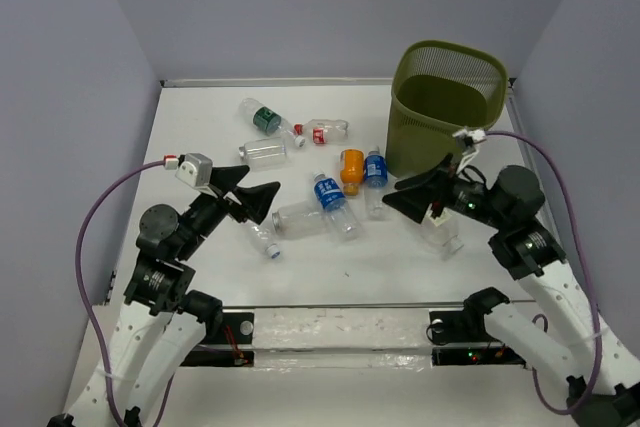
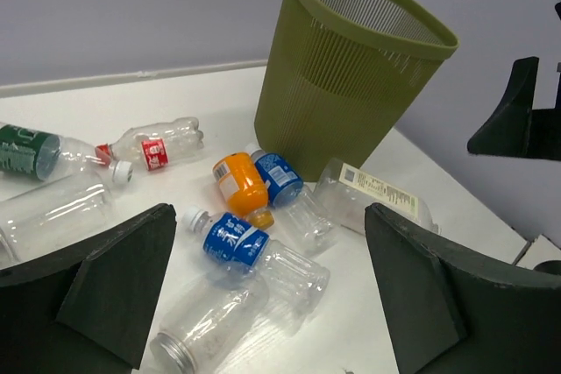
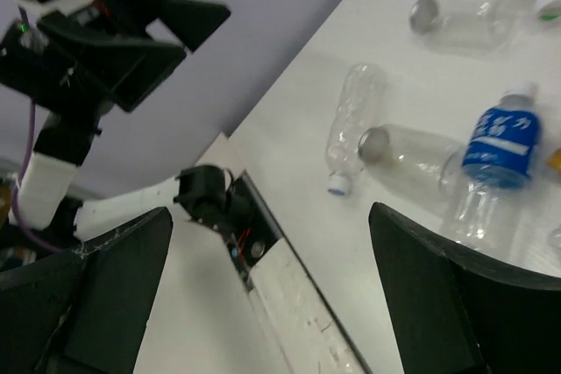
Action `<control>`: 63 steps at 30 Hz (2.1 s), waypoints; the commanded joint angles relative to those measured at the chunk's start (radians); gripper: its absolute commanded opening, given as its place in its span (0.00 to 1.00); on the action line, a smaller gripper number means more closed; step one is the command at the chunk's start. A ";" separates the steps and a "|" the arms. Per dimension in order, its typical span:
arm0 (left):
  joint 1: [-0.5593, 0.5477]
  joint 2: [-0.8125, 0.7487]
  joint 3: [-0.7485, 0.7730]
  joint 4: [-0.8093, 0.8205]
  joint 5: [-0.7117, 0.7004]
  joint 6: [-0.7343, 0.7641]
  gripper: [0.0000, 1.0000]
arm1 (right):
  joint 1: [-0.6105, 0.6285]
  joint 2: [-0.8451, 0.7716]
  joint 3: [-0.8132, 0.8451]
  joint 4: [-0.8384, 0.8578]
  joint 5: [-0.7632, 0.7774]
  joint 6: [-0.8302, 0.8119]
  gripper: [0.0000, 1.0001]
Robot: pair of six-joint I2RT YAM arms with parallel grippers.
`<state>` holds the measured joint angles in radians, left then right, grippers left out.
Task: Put the plastic bottles in the bin
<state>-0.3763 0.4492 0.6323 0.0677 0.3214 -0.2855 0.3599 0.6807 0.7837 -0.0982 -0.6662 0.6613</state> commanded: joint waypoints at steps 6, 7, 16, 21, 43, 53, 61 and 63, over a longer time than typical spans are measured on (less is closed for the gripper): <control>0.017 0.039 0.046 -0.022 -0.055 0.002 0.99 | 0.490 0.345 0.138 -0.060 0.582 -0.258 0.99; 0.016 0.034 0.041 -0.019 -0.054 -0.001 0.99 | 0.490 0.364 0.141 -0.060 0.597 -0.264 0.98; 0.016 0.066 0.049 -0.061 -0.168 -0.041 0.99 | 0.508 0.587 0.189 -0.179 0.757 -0.293 0.97; 0.016 0.108 0.058 -0.106 -0.226 -0.061 0.99 | 0.527 0.716 0.253 -0.196 0.783 -0.339 0.98; 0.019 0.419 0.079 -0.433 -0.469 -0.307 0.99 | 0.527 1.053 0.342 -0.219 0.950 -0.408 0.84; 0.019 0.540 0.028 -0.378 -0.479 -0.403 0.99 | 0.527 0.910 0.304 -0.233 0.942 -0.428 0.49; 0.019 0.531 -0.032 -0.365 -0.607 -0.489 0.99 | 0.536 0.636 0.310 -0.256 0.883 -0.440 0.38; 0.017 0.545 -0.051 -0.353 -0.617 -0.500 0.99 | 0.536 0.567 0.373 -0.241 0.881 -0.450 0.37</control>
<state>-0.3641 0.9993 0.6079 -0.3202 -0.2146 -0.7368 0.8856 1.3544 1.0672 -0.3687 0.2428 0.2382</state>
